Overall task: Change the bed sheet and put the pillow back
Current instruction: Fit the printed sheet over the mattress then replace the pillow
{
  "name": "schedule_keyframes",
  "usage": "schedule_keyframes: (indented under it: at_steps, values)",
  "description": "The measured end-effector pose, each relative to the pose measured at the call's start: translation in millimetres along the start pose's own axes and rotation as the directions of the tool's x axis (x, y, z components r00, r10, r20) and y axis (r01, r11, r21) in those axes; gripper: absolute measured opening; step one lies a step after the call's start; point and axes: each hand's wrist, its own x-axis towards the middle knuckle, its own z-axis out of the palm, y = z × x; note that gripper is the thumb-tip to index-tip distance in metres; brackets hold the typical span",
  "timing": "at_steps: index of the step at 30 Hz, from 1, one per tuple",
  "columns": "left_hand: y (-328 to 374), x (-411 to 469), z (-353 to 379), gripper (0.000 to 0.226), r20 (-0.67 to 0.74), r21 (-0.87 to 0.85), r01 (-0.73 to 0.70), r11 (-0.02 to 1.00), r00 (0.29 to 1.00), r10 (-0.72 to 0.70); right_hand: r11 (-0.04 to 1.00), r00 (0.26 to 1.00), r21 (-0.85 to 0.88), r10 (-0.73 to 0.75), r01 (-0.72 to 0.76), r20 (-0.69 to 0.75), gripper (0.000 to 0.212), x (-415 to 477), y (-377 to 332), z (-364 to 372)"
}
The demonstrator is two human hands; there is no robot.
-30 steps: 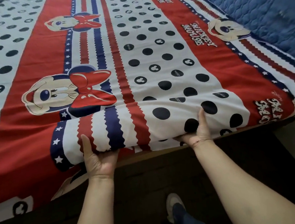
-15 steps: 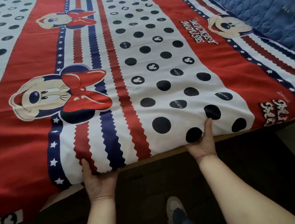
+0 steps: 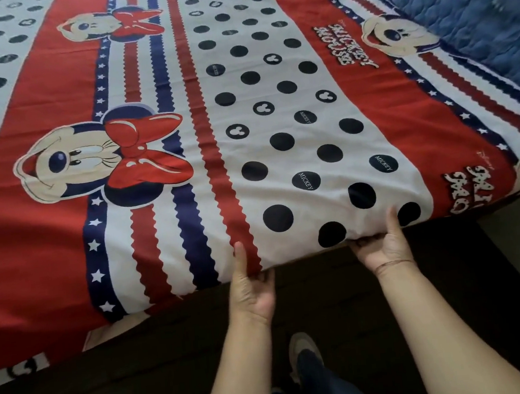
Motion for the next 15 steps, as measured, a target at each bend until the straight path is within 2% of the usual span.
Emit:
schedule_keyframes:
  at_steps: [4,7,9,11,13,15]
  values:
    - [-41.2,1.2,30.9,0.111,0.035,-0.061,0.099,0.993,0.995,-0.097,0.999,0.999,0.046,-0.027,0.026,0.017,0.082,18.7,-45.1,-2.6]
    - [-43.7,12.5,45.0,0.112,0.217,-0.105,0.132,0.986,0.970,-0.107,1.000,0.998,-0.002,0.000,0.000,0.064,0.072,29.7,-56.5,1.4]
    - [-40.7,26.2,48.5,0.101,0.348,-0.139,0.128,0.982,0.935,-0.073,1.000,0.989,-0.005,0.022,-0.022,0.146,0.079,35.9,-61.2,1.1]
    - [-40.5,37.0,47.3,0.096,0.406,-0.146,0.115,0.983,0.913,-0.046,0.999,0.965,-0.028,0.041,-0.035,0.259,0.088,42.0,-69.4,-0.7]
    - [-43.7,42.0,42.4,0.097,0.428,-0.160,0.110,0.981,0.903,-0.032,0.999,0.928,-0.033,0.030,-0.019,0.371,0.084,49.1,-73.4,-1.1]
    - [-48.3,45.6,34.5,0.099,0.434,-0.141,0.119,0.983,0.899,-0.047,1.000,0.934,0.011,0.007,-0.012,0.358,0.079,56.2,-69.8,-5.6]
